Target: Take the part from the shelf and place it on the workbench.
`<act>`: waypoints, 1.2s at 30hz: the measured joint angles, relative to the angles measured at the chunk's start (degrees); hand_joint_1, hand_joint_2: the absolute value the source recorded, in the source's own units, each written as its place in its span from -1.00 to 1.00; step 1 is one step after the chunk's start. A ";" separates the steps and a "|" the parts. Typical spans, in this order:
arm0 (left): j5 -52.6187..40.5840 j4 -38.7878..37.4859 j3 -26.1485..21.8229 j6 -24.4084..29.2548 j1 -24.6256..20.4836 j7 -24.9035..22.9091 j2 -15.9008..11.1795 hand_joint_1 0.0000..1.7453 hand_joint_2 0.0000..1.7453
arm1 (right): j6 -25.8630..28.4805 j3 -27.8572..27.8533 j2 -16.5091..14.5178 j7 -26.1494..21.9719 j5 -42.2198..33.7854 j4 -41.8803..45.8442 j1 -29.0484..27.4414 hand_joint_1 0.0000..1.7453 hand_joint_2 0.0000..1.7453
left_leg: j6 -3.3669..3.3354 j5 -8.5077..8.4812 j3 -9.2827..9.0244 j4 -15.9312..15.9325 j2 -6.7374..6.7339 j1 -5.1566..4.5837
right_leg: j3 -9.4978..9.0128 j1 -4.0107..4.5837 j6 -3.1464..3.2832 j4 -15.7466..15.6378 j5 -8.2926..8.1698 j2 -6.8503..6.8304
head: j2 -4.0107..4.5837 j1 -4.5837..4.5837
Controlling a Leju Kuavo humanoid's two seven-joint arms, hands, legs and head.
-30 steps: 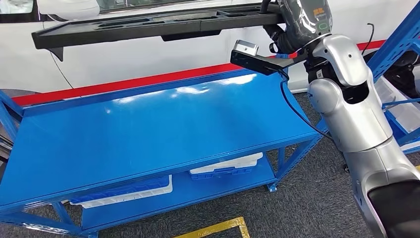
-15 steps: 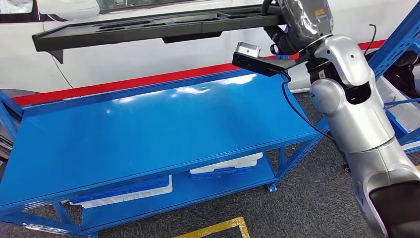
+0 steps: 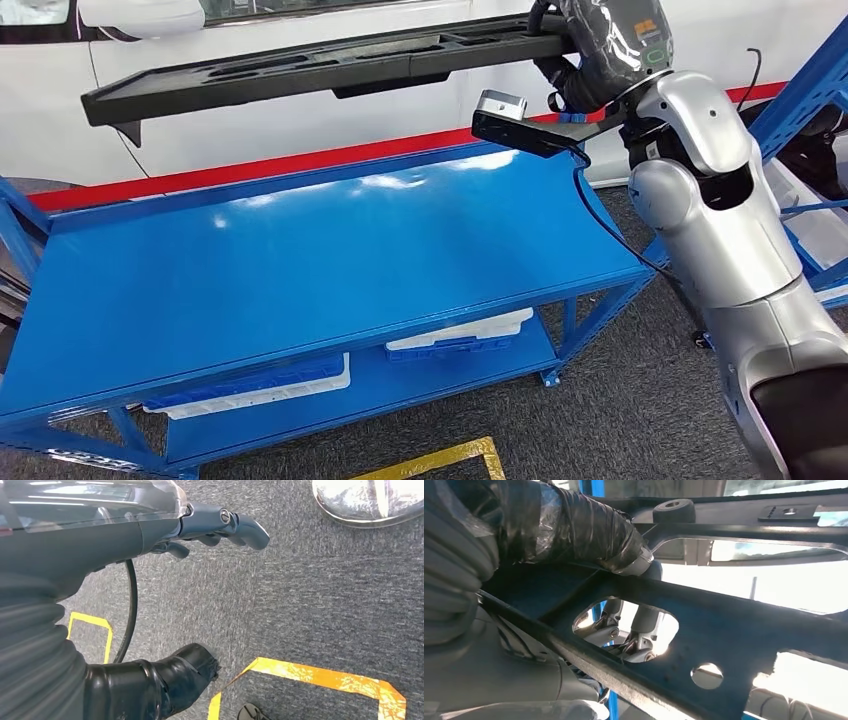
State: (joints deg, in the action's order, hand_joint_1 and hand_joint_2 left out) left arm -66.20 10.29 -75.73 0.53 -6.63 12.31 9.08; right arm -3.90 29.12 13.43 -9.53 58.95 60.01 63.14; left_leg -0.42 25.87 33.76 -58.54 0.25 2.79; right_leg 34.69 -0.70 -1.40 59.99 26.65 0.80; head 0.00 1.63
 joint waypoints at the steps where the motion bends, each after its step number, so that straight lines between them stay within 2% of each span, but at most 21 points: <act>1: -0.04 0.00 -0.01 0.02 -0.02 0.02 0.03 -1.00 1.00 | 0.11 0.00 0.13 0.12 0.00 0.12 0.03 1.00 1.00 | -0.31 -0.30 -0.27 0.60 -0.17 0.21 | 0.88 -0.05 -0.18 1.93 1.22 -0.08 | 0.00 -0.03; 3: -0.18 0.01 0.01 0.04 -0.04 0.05 0.05 -1.00 1.00 | 0.31 0.02 0.26 0.24 -0.02 0.21 0.00 1.00 1.00 | -0.55 -0.47 -0.43 0.99 -0.39 0.24 | 4.02 -0.49 -0.68 8.48 4.43 -0.21 | 0.00 -0.05; 4: -0.25 0.01 0.01 0.04 -0.05 0.05 0.06 -1.00 1.00 | 0.36 0.03 0.29 0.25 -0.02 0.24 -0.13 1.00 1.00 | -0.52 -0.45 -0.45 0.99 -0.46 0.28 | 5.60 -0.79 -0.99 11.56 5.42 -0.24 | 0.00 -0.06; 5: -0.32 0.01 0.01 0.05 -0.03 0.06 0.06 -1.00 1.00 | 0.38 0.04 0.33 0.26 -0.03 0.25 -0.27 1.00 1.00 | -0.43 -0.39 -0.48 0.94 -0.48 0.37 | 6.47 -1.11 -1.29 13.08 5.41 -0.28 | 0.00 -0.06; 6: -0.37 0.01 0.00 0.05 -0.02 0.05 0.06 -1.00 1.00 | 0.38 0.05 0.40 0.28 -0.02 0.26 -0.38 1.00 1.00 | -0.27 -0.28 -0.54 0.85 -0.47 0.53 | 6.43 -1.44 -1.60 12.65 4.36 -0.37 | 0.00 -0.05; 9: -0.47 0.01 0.00 0.06 -0.02 -0.01 0.04 -1.00 1.00 | 0.44 0.05 0.65 0.28 0.02 0.32 -0.50 1.00 1.00 | 1.01 0.45 -0.71 0.15 -0.39 1.12 | 2.01 -1.93 -2.44 2.77 -0.94 -0.78 | 0.00 -0.09; 11: -0.49 0.01 0.00 0.08 -0.04 -0.06 -0.01 -1.00 1.00 | 0.54 0.07 0.75 0.30 0.02 0.32 -0.64 1.00 1.00 | 2.16 0.74 -0.64 -0.10 -0.30 1.07 | 0.53 -1.57 -1.95 -0.59 -1.51 -0.75 | 0.00 -0.09; 13: -0.49 0.00 0.00 0.09 -0.05 -0.07 0.03 -1.00 1.00 | 0.61 0.07 0.80 0.34 0.03 0.32 -0.77 1.00 1.00 | 3.05 0.65 -0.76 0.20 -0.26 1.03 | 0.72 -1.20 -0.73 -0.42 -1.18 -0.60 | 0.00 -0.07; 15: -0.49 -0.01 0.00 0.08 -0.07 -0.07 0.15 -1.00 1.00 | 0.62 0.07 0.90 0.34 0.05 0.43 -0.81 1.00 1.00 | 3.38 1.53 -0.50 -0.65 -0.37 1.16 | 0.55 -1.25 0.47 -0.65 -1.24 -0.62 | 0.00 -0.03; 17: -0.49 -0.02 0.00 0.08 -0.07 -0.08 0.17 -1.00 1.00 | 0.62 0.06 0.94 0.31 0.07 0.57 -0.81 1.00 1.00 | 2.99 4.43 2.00 -5.86 -0.45 0.96 | 0.29 -1.14 1.55 -0.97 -1.30 -0.67 | 0.00 0.05; 19: -0.51 -0.01 0.00 0.09 -0.06 -0.11 0.09 -1.00 1.00 | 0.62 0.07 0.93 0.29 0.07 0.60 -0.94 1.00 1.00 | 2.46 7.53 6.29 -13.98 -0.44 0.32 | 0.24 -0.53 2.14 -0.97 -1.17 -0.63 | 0.00 0.07; 20: -0.52 -0.01 0.00 0.10 -0.04 -0.15 0.05 -1.00 1.00 | 0.62 0.07 0.93 0.29 0.07 0.60 -1.06 1.00 1.00 | 2.16 7.93 7.85 -16.62 -0.43 -0.04 | 0.17 -0.19 2.34 -0.93 -1.08 -0.60 | 0.00 0.07; 21: -0.54 -0.01 -0.01 0.10 -0.01 -0.19 0.05 -1.00 1.00 | 0.62 0.08 0.93 0.28 0.07 0.60 -1.15 1.00 1.00 | 1.77 7.15 8.37 -17.04 -0.42 -0.37 | 0.06 0.14 2.50 -0.88 -0.98 -0.55 | 0.00 0.07; 22: -0.55 -0.01 -0.01 0.10 0.02 -0.22 0.05 -1.00 1.00 | 0.62 0.09 0.93 0.26 0.09 0.61 -1.20 1.00 1.00 | 1.29 5.36 7.77 -15.16 -0.42 -0.66 | -0.08 0.41 2.61 -0.81 -0.86 -0.50 | 0.00 0.06; 24: -0.55 -0.01 -0.02 0.09 0.06 -0.23 0.04 -1.00 1.00 | 0.63 0.10 0.90 0.24 0.13 0.64 -1.20 1.00 1.00 | 0.21 1.19 4.58 -7.80 -0.36 -1.25 | -0.32 0.85 2.62 -0.48 -0.52 -0.41 | 0.00 0.05; 26: -0.55 -0.01 0.00 0.09 0.01 -0.22 0.04 -1.00 1.00 | 0.66 0.13 0.85 0.25 0.19 0.68 -1.15 1.00 1.00 | -0.41 -0.40 2.55 -2.95 -0.20 -1.63 | -0.05 1.15 2.30 0.08 -0.35 -0.38 | -0.01 0.04; 30: -0.55 -0.01 0.01 0.08 -0.17 -0.25 0.11 -1.00 1.00 | 0.70 0.21 0.78 0.29 0.52 0.73 -1.05 1.00 1.00 | -1.07 -0.77 2.51 -1.82 -0.12 -1.69 | 0.61 0.99 1.36 0.81 0.23 -0.46 | 0.00 0.00; 32: -0.50 -0.01 0.00 0.07 -0.19 -0.28 0.15 -1.00 1.00 | 0.65 0.26 0.74 0.28 0.66 0.73 -0.77 1.00 1.00 | -1.66 -1.28 2.65 -1.35 -0.28 -1.47 | 1.88 0.73 0.76 4.39 3.39 -0.50 | 0.00 -0.06; 34: -0.46 -0.01 0.00 0.06 -0.24 -0.41 0.15 -1.00 1.00 | 0.44 0.39 0.67 0.36 0.78 0.59 -0.53 1.00 1.00 | -1.96 -1.67 3.13 -1.33 -0.33 -1.52 | 4.20 0.44 0.19 11.17 7.41 -0.55 | 0.00 -0.09; 35: -0.45 -0.01 0.00 0.06 -0.26 -0.52 0.15 -1.00 1.00 | 0.29 0.47 0.64 0.42 0.82 0.41 -0.45 1.00 1.00 | -1.99 -1.88 3.41 -1.37 -0.32 -1.54 | 4.92 0.32 0.02 13.74 8.42 -0.56 | 0.00 -0.09; 36: -0.44 -0.01 0.00 0.06 -0.27 -0.64 0.15 -1.00 1.00 | 0.13 0.52 0.62 0.49 0.83 0.18 -0.35 1.00 1.00 | -1.98 -2.10 3.70 -1.41 -0.30 -1.56 | 4.90 0.24 -0.05 14.74 8.48 -0.56 | 0.00 -0.10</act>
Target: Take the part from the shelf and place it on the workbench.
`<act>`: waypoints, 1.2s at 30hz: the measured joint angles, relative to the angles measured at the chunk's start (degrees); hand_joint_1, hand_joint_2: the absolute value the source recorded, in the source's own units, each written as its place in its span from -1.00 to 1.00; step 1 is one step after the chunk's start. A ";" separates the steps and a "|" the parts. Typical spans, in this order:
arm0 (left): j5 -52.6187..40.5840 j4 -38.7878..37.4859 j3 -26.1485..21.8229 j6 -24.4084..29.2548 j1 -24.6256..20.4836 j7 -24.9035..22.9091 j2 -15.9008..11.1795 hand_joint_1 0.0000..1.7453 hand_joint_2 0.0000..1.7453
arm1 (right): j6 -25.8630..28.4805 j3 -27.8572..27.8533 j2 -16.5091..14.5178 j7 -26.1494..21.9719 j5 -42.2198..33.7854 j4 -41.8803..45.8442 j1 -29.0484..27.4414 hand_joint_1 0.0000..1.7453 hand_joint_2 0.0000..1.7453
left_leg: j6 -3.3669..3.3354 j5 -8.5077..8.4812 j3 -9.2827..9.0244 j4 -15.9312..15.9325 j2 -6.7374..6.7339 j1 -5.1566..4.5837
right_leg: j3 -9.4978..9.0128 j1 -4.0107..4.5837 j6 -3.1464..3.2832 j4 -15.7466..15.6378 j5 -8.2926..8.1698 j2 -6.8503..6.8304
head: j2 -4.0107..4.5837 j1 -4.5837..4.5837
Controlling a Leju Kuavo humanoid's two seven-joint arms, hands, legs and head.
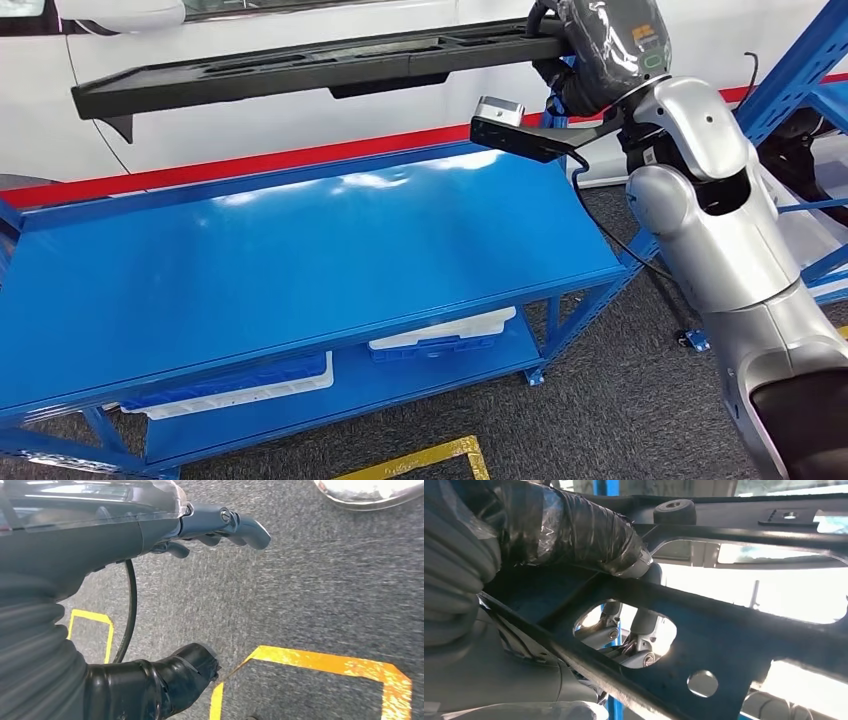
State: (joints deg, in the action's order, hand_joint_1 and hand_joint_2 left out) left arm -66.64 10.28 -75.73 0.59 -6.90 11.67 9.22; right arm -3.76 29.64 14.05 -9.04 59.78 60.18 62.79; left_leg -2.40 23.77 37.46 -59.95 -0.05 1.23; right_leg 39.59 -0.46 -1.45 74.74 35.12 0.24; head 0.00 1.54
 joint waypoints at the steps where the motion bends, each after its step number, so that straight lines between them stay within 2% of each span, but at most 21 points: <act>1: 0.01 0.00 -0.01 0.01 0.00 -0.11 0.00 -1.00 1.00 | -0.13 0.03 -0.03 0.04 0.00 -0.25 0.18 1.00 1.00 | 0.07 -0.25 0.29 -0.04 0.04 -0.03 | -1.16 -0.01 0.08 -1.38 -1.05 0.00 | 0.00 0.00; 4: 0.04 -0.01 -0.04 0.06 -0.01 -0.33 0.13 -1.00 1.00 | -0.30 0.09 -0.33 0.04 0.01 -0.62 1.16 1.00 1.00 | 0.49 -1.15 0.95 0.01 0.10 -0.12 | -7.91 0.47 1.22 -12.54 -5.14 -0.10 | 0.00 0.04; 5: 0.04 -0.01 -0.04 0.07 -0.02 -0.36 0.22 -1.00 1.00 | -0.30 0.11 -0.49 0.04 0.02 -0.66 1.56 1.00 1.00 | 0.80 -1.53 1.05 0.19 0.08 -0.05 | -9.20 0.77 1.63 -14.98 -5.78 -0.14 | 0.00 0.04; 7: 0.04 -0.01 -0.04 0.07 -0.07 -0.37 0.41 -1.00 1.00 | -0.31 0.16 -0.79 0.04 0.03 -0.73 2.25 1.00 1.00 | 1.62 -2.46 1.09 0.77 0.04 0.19 | -9.51 1.25 2.26 -16.33 -6.49 -0.24 | 0.00 0.04; 9: 0.04 0.00 -0.03 0.07 -0.08 -0.37 0.39 -1.00 1.00 | -0.32 0.30 -1.05 0.03 0.05 -0.83 2.58 1.00 1.00 | 2.29 -2.63 1.27 1.04 0.09 0.20 | -9.46 1.03 2.92 -17.60 -7.78 -0.47 | 0.00 0.04; 10: 0.03 0.00 -0.02 0.07 -0.09 -0.38 0.38 -1.00 1.00 | -0.32 0.42 -1.25 0.01 0.06 -0.90 2.66 1.00 1.00 | 2.52 -1.43 1.64 0.20 0.12 0.12 | -9.30 0.81 3.20 -18.25 -8.58 -0.63 | 0.00 0.08; 13: 0.00 -0.01 -0.04 0.07 -0.06 -0.44 0.31 -1.00 1.00 | -0.32 0.78 -1.68 -0.04 0.11 -1.22 2.82 1.00 1.00 | 3.06 6.17 4.09 -8.42 0.14 0.16 | -7.56 0.54 3.58 -18.87 -10.57 -0.84 | 0.00 0.12; 14: 0.00 -0.01 -0.04 0.08 -0.06 -0.45 0.26 -1.00 1.00 | -0.32 0.87 -1.74 -0.03 0.15 -1.36 2.79 1.00 1.00 | 3.28 7.75 4.70 -11.64 0.13 0.21 | -6.73 0.50 3.53 -18.69 -11.08 -0.84 | 0.00 0.12; 16: -0.01 0.00 -0.04 0.09 -0.09 -0.49 0.13 -1.00 1.00 | -0.32 1.08 -1.85 -0.04 0.22 -1.63 2.71 1.00 1.00 | 3.80 7.16 3.73 -13.75 0.12 0.40 | -4.89 0.25 3.10 -17.99 -11.94 -0.85 | 0.00 0.13; 18: -0.02 0.01 -0.04 0.13 -0.17 -0.64 0.07 -1.00 1.00 | -0.31 1.23 -1.89 -0.05 0.26 -1.85 2.67 1.00 1.00 | 4.42 4.83 -0.52 -9.04 0.12 0.84 | -2.93 -0.13 2.46 -16.65 -12.50 -0.88 | 0.00 0.13; 19: -0.03 0.01 -0.04 0.17 -0.21 -0.73 0.07 -1.00 1.00 | -0.29 1.26 -1.89 -0.05 0.28 -1.92 2.67 1.00 1.00 | 4.56 4.69 -2.88 -5.63 0.22 0.86 | -1.98 -0.21 2.12 -15.80 -12.66 -0.87 | 0.00 0.13; 21: -0.03 -0.01 -0.04 0.28 -0.28 -0.88 0.09 -1.00 1.00 | -0.25 1.29 -1.92 -0.05 0.36 -2.08 2.60 1.00 1.00 | 4.13 5.52 -5.14 -1.66 0.44 0.76 | -0.65 -0.04 1.45 -14.57 -13.09 -0.83 | 0.00 0.09; 23: -0.03 -0.01 -0.04 0.34 -0.25 -0.97 0.11 -1.00 1.00 | -0.24 1.33 -1.94 -0.06 0.41 -2.33 2.42 1.00 1.00 | 2.83 5.27 -4.65 -1.38 0.47 0.51 | -0.12 -0.04 0.73 -14.46 -13.93 -0.76 | 0.00 0.05; 25: -0.03 -0.01 -0.04 0.38 -0.26 -1.01 0.14 -1.00 1.00 | -0.25 1.35 -1.93 -0.09 0.42 -2.58 2.20 1.00 1.00 | 1.40 4.27 -3.86 -1.12 0.23 0.44 | 0.49 -0.30 0.14 -13.71 -12.77 -0.63 | 0.00 0.07; 27: -0.03 -0.01 -0.04 0.41 -0.29 -1.02 0.15 -1.00 1.00 | -0.26 1.39 -1.92 -0.10 0.42 -2.79 2.04 1.00 1.00 | 0.38 2.99 -2.58 -0.95 0.04 0.36 | 2.04 -0.41 -0.23 -8.87 -7.67 -0.52 | 0.00 0.07; 29: -0.03 -0.01 -0.04 0.44 -0.26 -1.02 0.15 -1.00 1.00 | -0.26 1.40 -1.91 -0.08 0.42 -3.00 1.85 1.00 1.00 | 0.06 1.72 -0.94 -0.97 0.01 0.01 | 3.73 -0.34 -0.32 -1.35 -2.66 -0.50 | 0.00 0.07; 30: -0.03 -0.01 -0.04 0.44 -0.24 -1.02 0.15 -1.00 1.00 | -0.26 1.40 -1.91 -0.08 0.42 -3.10 1.69 1.00 1.00 | 0.00 1.11 -0.15 -0.99 0.01 -0.23 | 3.84 -0.22 -0.15 1.24 -1.84 -0.48 | 0.00 0.07; 31: -0.03 -0.01 -0.04 0.44 -0.22 -1.02 0.15 -1.00 1.00 | -0.26 1.40 -1.92 -0.08 0.42 -3.17 1.54 1.00 1.00 | -0.07 0.54 0.56 -1.01 0.02 -0.50 | 3.01 0.02 0.24 2.03 -2.29 -0.46 | 0.00 0.07; 32: -0.04 -0.01 -0.04 0.44 -0.22 -1.02 0.15 -1.00 1.00 | -0.25 1.40 -1.92 -0.08 0.42 -3.21 1.45 1.00 1.00 | -0.14 0.00 1.16 -1.02 0.03 -0.81 | 1.11 0.36 0.88 0.76 -3.58 -0.44 | 0.00 0.07; 34: -0.03 -0.03 -0.04 0.44 -0.28 -1.02 0.38 -1.00 1.00 | -0.24 1.40 -1.93 -0.09 0.42 -3.17 1.66 1.00 1.00 | -0.20 -1.01 2.00 -0.98 0.05 -1.38 | -4.99 1.59 3.27 -6.56 -5.38 -0.43 | 0.00 0.13; 36: -0.03 -0.02 -0.04 0.46 -0.33 -1.03 0.70 -1.00 1.00 | -0.20 1.40 -1.99 -0.10 0.43 -3.02 2.19 1.00 1.00 | 0.13 -2.08 2.34 -0.62 -0.06 -1.40 | -9.57 2.66 5.20 -13.54 -4.87 -0.82 | -0.01 0.19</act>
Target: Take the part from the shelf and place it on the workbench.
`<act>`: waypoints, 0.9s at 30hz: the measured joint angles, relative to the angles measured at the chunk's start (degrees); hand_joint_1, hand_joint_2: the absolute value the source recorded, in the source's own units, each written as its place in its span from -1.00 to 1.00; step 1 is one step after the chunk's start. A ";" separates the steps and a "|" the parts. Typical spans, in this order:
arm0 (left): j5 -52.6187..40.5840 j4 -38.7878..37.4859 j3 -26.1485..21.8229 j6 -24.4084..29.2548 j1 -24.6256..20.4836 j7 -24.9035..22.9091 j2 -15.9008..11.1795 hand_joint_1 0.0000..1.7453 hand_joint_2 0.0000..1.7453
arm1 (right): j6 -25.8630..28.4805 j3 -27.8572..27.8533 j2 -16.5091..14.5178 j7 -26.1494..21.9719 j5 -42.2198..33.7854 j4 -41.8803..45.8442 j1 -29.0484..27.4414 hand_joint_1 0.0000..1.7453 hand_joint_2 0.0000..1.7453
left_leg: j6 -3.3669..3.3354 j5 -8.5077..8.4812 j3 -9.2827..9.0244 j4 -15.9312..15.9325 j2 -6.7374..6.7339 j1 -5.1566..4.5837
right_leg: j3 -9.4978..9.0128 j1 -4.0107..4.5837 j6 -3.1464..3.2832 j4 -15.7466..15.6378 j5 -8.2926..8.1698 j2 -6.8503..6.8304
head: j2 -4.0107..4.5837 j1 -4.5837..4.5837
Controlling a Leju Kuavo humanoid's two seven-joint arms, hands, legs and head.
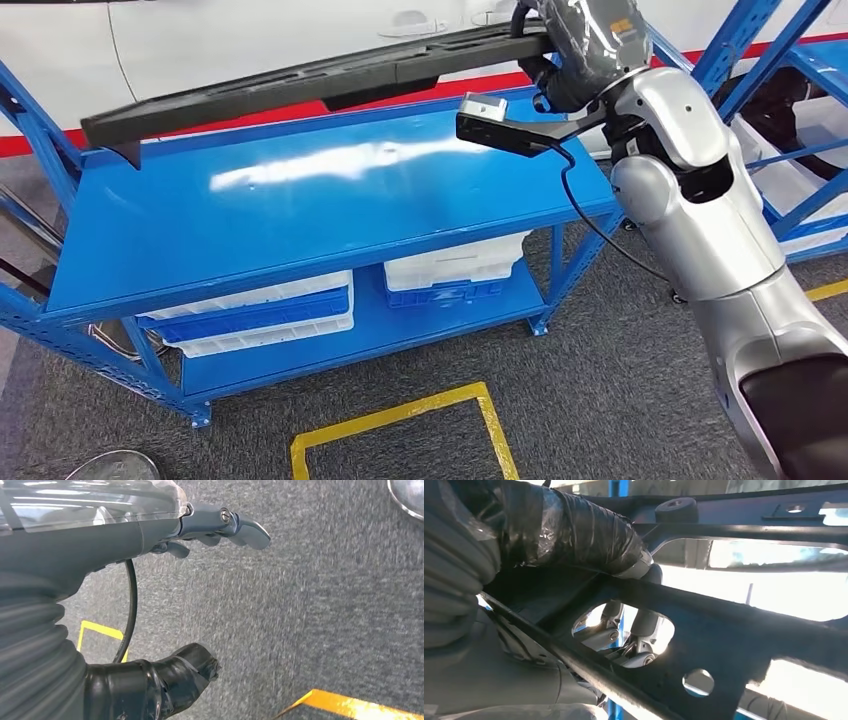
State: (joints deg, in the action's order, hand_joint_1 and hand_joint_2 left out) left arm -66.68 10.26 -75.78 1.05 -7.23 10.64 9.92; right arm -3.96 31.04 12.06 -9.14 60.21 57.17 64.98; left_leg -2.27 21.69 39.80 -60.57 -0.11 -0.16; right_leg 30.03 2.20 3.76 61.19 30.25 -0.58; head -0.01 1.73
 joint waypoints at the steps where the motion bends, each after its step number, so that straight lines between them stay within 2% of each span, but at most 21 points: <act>1: -0.01 0.00 0.00 0.01 -0.01 -0.01 0.14 -1.00 1.00 | 0.02 0.00 -0.03 0.00 -0.01 0.07 0.23 1.00 1.00 | 0.27 -0.61 0.02 0.36 -0.11 0.21 | -0.78 0.32 0.48 -1.75 0.26 -0.20 | 0.00 0.00; 3: 0.00 0.03 0.00 0.03 0.00 -0.03 0.05 -1.00 1.00 | 0.03 0.02 -0.11 0.01 -0.01 0.08 0.40 1.00 1.00 | 0.75 -1.72 -0.14 1.43 -0.23 0.39 | -0.80 0.41 0.91 -3.69 -1.54 -0.48 | 0.01 -0.07; 4: 0.00 0.02 0.00 0.03 0.00 -0.04 0.00 -1.00 1.00 | 0.02 0.03 -0.21 0.01 -0.01 0.05 0.43 1.00 1.00 | 0.97 -1.27 0.04 1.41 -0.16 0.37 | -0.83 0.23 1.11 -4.83 -2.67 -0.60 | 0.01 -0.09; 5: 0.01 0.02 0.00 0.04 -0.01 -0.09 -0.01 -1.00 1.00 | 0.02 0.05 -0.35 0.00 0.00 0.03 0.45 1.00 1.00 | 1.25 0.27 0.47 0.50 -0.05 0.34 | -0.62 -0.07 1.15 -5.82 -3.86 -0.72 | 0.01 -0.08; 6: 0.01 0.02 -0.01 0.06 0.00 -0.13 -0.03 -1.00 1.00 | 0.03 0.07 -0.53 -0.02 0.01 0.00 0.47 1.00 1.00 | 1.56 2.83 1.18 -1.62 0.07 0.43 | -0.26 -0.43 0.83 -6.42 -4.88 -0.80 | 0.01 -0.08; 8: 0.01 0.03 -0.02 0.14 0.07 -0.25 -0.15 -1.00 1.00 | 0.05 0.09 -0.80 -0.02 0.08 -0.15 0.46 1.00 1.00 | 2.53 7.92 2.73 -8.21 0.16 0.90 | 1.48 -0.88 0.06 -6.34 -6.32 -0.75 | 0.01 -0.05; 9: 0.01 0.03 -0.03 0.18 0.09 -0.28 -0.29 -1.00 1.00 | 0.07 0.10 -0.92 -0.01 0.15 -0.27 0.37 1.00 1.00 | 3.09 8.86 3.13 -11.32 0.15 1.21 | 2.53 -1.17 -0.49 -6.02 -6.91 -0.73 | 0.01 -0.04; 10: 0.01 0.04 -0.04 0.22 0.10 -0.33 -0.45 -1.00 1.00 | 0.10 0.11 -1.04 -0.01 0.24 -0.44 0.26 1.00 1.00 | 3.71 8.42 2.89 -13.21 0.14 1.58 | 3.71 -1.54 -1.00 -5.54 -7.44 -0.73 | 0.01 -0.04; 11: 0.01 0.04 -0.04 0.24 0.08 -0.36 -0.54 -1.00 1.00 | 0.13 0.13 -1.17 -0.01 0.33 -0.59 0.17 1.00 1.00 | 4.40 7.00 1.82 -13.43 0.12 2.01 | 4.98 -1.99 -1.53 -4.85 -7.89 -0.75 | 0.01 -0.04; 12: 0.01 0.04 -0.05 0.24 0.04 -0.38 -0.61 -1.00 1.00 | 0.17 0.18 -1.32 -0.03 0.38 -0.74 0.11 1.00 1.00 | 5.15 5.53 -0.14 -11.74 0.08 2.51 | 6.23 -2.45 -2.06 -3.95 -8.21 -0.77 | 0.01 -0.03; 13: 0.01 0.03 -0.05 0.24 -0.02 -0.39 -0.63 -1.00 1.00 | 0.20 0.22 -1.48 -0.04 0.43 -0.83 0.11 1.00 1.00 | 6.09 5.33 -2.53 -8.96 0.09 2.88 | 7.55 -2.76 -2.60 -2.86 -8.42 -0.78 | 0.01 0.01; 14: 0.01 0.04 -0.07 0.24 -0.08 -0.39 -0.62 -1.00 1.00 | 0.23 0.26 -1.60 -0.04 0.45 -0.87 0.16 1.00 1.00 | 6.37 5.97 -4.67 -5.97 0.22 2.99 | 8.81 -2.97 -3.08 -1.71 -8.56 -0.76 | 0.01 0.09; 15: 0.01 0.04 -0.08 0.24 -0.12 -0.40 -0.64 -1.00 1.00 | 0.26 0.31 -1.72 -0.04 0.50 -0.90 0.20 1.00 1.00 | 6.18 6.99 -5.93 -3.75 0.35 3.07 | 9.80 -2.95 -3.52 -0.75 -8.74 -0.72 | 0.00 0.15; 16: 0.01 0.04 -0.09 0.26 -0.14 -0.42 -0.65 -1.00 1.00 | 0.32 0.37 -1.84 -0.03 0.54 -0.91 0.22 1.00 1.00 | 5.60 8.00 -6.31 -2.60 0.49 2.89 | 10.53 -2.87 -3.84 -0.16 -9.09 -0.59 | -0.01 0.22; 18: 0.01 0.04 -0.10 0.34 -0.05 -0.45 -0.70 -1.00 1.00 | 0.51 0.49 -1.97 0.01 0.61 -1.02 -0.05 1.00 1.00 | 3.72 7.66 -5.57 -2.33 0.54 2.76 | 11.13 -2.90 -4.20 -0.02 -9.98 -0.40 | -0.01 0.19; 19: 0.01 0.04 -0.10 0.40 -0.03 -0.44 -0.70 -1.00 1.00 | 0.64 0.55 -2.01 0.05 0.62 -1.10 -0.35 1.00 1.00 | 3.00 7.19 -5.17 -2.25 0.47 2.67 | 11.37 -3.03 -4.31 0.15 -9.62 -0.27 | 0.00 0.14; 21: 0.00 0.05 -0.12 0.52 0.01 -0.37 -0.71 -1.00 1.00 | 0.82 0.61 -2.02 0.24 0.62 -1.25 -1.01 1.00 1.00 | 1.87 5.91 -4.29 -1.50 0.39 2.63 | 12.32 -3.19 -4.63 3.09 -5.89 -0.09 | 0.01 0.05; 23: 0.04 0.06 -0.17 0.72 0.04 -0.30 -0.73 -1.00 1.00 | 0.92 0.61 -1.99 0.49 0.65 -1.38 -1.46 1.00 1.00 | 1.33 4.68 -3.34 -0.81 0.41 2.37 | 13.89 -3.14 -4.84 9.62 -0.48 0.03 | 0.01 0.01; 24: 0.08 0.06 -0.20 0.80 0.09 -0.27 -0.74 -1.00 1.00 | 0.95 0.61 -1.98 0.59 0.66 -1.43 -1.73 1.00 1.00 | 1.18 4.17 -2.83 -0.69 0.41 2.16 | 14.48 -3.08 -4.79 13.03 1.22 0.04 | 0.01 0.02; 26: 0.12 0.06 -0.23 0.92 0.11 -0.30 -0.76 -1.00 1.00 | 0.97 0.61 -1.97 0.67 0.66 -1.49 -2.40 1.00 1.00 | 0.99 3.38 -1.97 -0.61 0.40 1.63 | 13.67 -2.77 -4.15 15.70 1.58 0.12 | 0.01 0.02; 27: 0.12 0.06 -0.25 0.94 0.11 -0.31 -0.77 -1.00 1.00 | 0.99 0.61 -1.97 0.69 0.66 -1.49 -2.66 1.00 1.00 | 0.90 2.98 -1.69 -0.49 0.40 1.29 | 11.85 -2.42 -3.46 14.24 0.56 0.20 | 0.00 0.02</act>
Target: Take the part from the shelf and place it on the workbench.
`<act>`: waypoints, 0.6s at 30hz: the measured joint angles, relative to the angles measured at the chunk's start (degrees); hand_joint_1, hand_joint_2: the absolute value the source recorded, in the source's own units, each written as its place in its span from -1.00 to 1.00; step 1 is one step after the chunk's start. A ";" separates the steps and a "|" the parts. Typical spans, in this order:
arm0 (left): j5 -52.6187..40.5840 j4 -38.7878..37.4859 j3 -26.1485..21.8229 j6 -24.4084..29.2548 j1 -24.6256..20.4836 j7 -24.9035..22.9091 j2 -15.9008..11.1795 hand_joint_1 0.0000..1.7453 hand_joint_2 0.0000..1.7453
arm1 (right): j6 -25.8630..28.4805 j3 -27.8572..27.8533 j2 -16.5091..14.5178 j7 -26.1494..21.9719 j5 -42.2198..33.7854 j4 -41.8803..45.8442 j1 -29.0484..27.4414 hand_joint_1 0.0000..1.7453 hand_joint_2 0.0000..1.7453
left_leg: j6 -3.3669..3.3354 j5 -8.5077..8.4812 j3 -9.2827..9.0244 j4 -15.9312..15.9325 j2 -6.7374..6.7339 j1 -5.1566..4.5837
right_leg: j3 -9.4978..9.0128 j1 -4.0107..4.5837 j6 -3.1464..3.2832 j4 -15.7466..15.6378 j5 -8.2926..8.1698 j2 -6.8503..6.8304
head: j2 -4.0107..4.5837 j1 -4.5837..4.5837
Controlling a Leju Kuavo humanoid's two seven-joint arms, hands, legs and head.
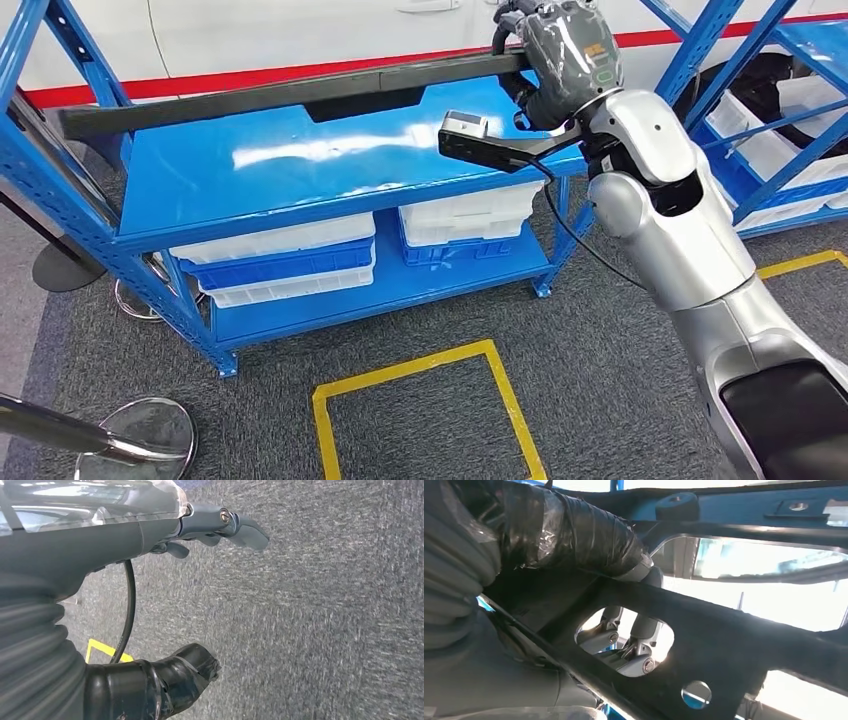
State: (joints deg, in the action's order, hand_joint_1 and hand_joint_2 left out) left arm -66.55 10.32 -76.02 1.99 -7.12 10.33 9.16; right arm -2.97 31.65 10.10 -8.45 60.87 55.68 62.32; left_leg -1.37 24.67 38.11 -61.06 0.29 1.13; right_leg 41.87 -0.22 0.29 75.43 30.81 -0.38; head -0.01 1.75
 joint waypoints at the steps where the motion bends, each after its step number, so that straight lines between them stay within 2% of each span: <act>1: -0.01 0.00 -0.01 0.02 -0.01 -0.02 0.01 -1.00 1.00 | 0.04 0.00 0.00 0.01 0.00 0.02 -0.09 1.00 1.00 | -0.08 -0.36 0.13 0.17 0.00 -0.27 | -2.77 0.53 0.99 -3.45 -1.33 0.11 | 0.00 0.00; 3: -0.01 -0.01 -0.02 0.14 -0.05 -0.05 0.23 -1.00 1.00 | 0.23 0.00 -0.07 0.03 0.00 0.18 0.12 1.00 1.00 | -0.02 -1.08 0.26 0.62 -0.10 -0.32 | -8.42 1.78 3.34 -11.80 -2.36 0.13 | -0.01 0.13; 4: -0.01 0.01 -0.02 0.28 -0.07 -0.09 0.34 -1.00 1.00 | 0.45 0.00 -0.14 0.08 0.00 0.30 0.24 1.00 1.00 | 0.20 -1.47 0.30 0.89 -0.19 -0.07 | -10.25 2.28 4.11 -14.80 -2.31 0.15 | 0.00 0.15; 5: 0.00 0.02 -0.02 0.40 -0.07 -0.14 0.53 -1.00 1.00 | 0.72 0.00 -0.20 0.14 0.00 0.41 0.34 1.00 1.00 | 0.54 -1.89 0.28 1.27 -0.30 0.25 | -11.08 2.63 4.55 -16.53 -2.15 0.15 | 0.00 0.13; 7: -0.01 0.05 -0.02 0.56 -0.11 -0.27 0.65 -1.00 1.00 | 1.16 0.00 -0.27 0.27 0.03 0.50 0.30 1.00 1.00 | 1.21 -2.64 -0.06 2.26 -0.38 0.37 | -11.87 2.84 4.82 -18.63 -3.22 0.26 | 0.00 -0.01; 8: -0.02 0.03 -0.02 0.52 -0.13 -0.33 0.72 -1.00 1.00 | 1.25 0.00 -0.31 0.30 0.07 0.50 0.21 1.00 1.00 | 1.45 -2.60 -0.12 2.46 -0.34 0.16 | -12.38 2.75 4.79 -19.91 -4.06 0.14 | 0.00 -0.02; 9: -0.03 0.02 -0.02 0.50 -0.16 -0.39 0.69 -1.00 1.00 | 1.25 0.00 -0.34 0.30 0.10 0.50 0.13 1.00 1.00 | 1.64 -1.83 0.22 1.73 -0.27 -0.02 | -12.90 2.53 4.73 -21.16 -4.84 0.02 | 0.00 0.00; 10: -0.04 0.01 -0.02 0.47 -0.16 -0.47 0.65 -1.00 1.00 | 1.25 0.00 -0.38 0.29 0.12 0.50 0.02 1.00 1.00 | 1.83 -0.31 1.11 -0.29 -0.19 -0.16 | -13.26 2.26 4.56 -22.11 -5.47 -0.08 | 0.01 0.02; 12: -0.06 0.01 -0.03 0.45 0.01 -0.57 0.39 -1.00 1.00 | 1.23 0.00 -0.42 0.33 0.06 0.43 -0.35 1.00 1.00 | 2.32 3.59 3.95 -7.26 -0.14 0.07 | -12.78 1.97 4.31 -22.02 -5.83 -0.01 | 0.01 0.04; 13: -0.07 0.02 -0.05 0.45 0.09 -0.60 0.21 -1.00 1.00 | 1.23 0.00 -0.42 0.37 0.03 0.37 -0.65 1.00 1.00 | 2.59 4.76 5.07 -10.32 -0.14 0.14 | -12.30 1.85 4.20 -21.56 -5.82 0.22 | 0.01 0.05; 14: -0.07 0.03 -0.07 0.46 0.16 -0.60 0.04 -1.00 1.00 | 1.23 0.00 -0.42 0.42 -0.01 0.31 -0.94 1.00 1.00 | 2.85 4.88 5.35 -11.67 -0.15 0.23 | -11.75 1.65 4.00 -20.96 -5.75 0.57 | 0.01 0.05; 15: -0.07 0.04 -0.09 0.46 0.18 -0.59 -0.07 -1.00 1.00 | 1.23 0.00 -0.42 0.43 -0.07 0.25 -1.16 1.00 1.00 | 3.12 4.01 4.53 -10.85 -0.12 0.35 | -11.15 1.40 3.70 -20.24 -5.62 1.02 | 0.01 0.06; 17: -0.08 0.07 -0.13 0.44 0.15 -0.55 -0.16 -1.00 1.00 | 1.23 0.00 -0.42 0.46 -0.46 0.21 -1.31 1.00 1.00 | 3.59 1.73 0.46 -4.59 0.78 0.76 | -9.88 0.84 2.76 -18.46 -5.10 2.04 | 0.01 0.05; 18: -0.09 0.08 -0.14 0.43 0.16 -0.53 -0.17 -1.00 1.00 | 1.22 -0.02 -0.42 0.49 -0.68 0.19 -1.32 1.00 1.00 | 3.48 1.06 -1.32 -2.02 1.59 0.84 | -9.18 0.66 2.25 -17.51 -4.77 2.56 | 0.00 0.06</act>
State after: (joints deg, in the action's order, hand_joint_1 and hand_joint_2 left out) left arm -66.65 10.40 -76.17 2.42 -6.96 9.80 8.99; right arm -1.75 31.63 9.68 -7.96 60.19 55.87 61.00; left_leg 2.11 25.74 36.79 -63.09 1.88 1.98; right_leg 32.69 0.44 2.54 57.92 26.04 2.18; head -0.01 1.80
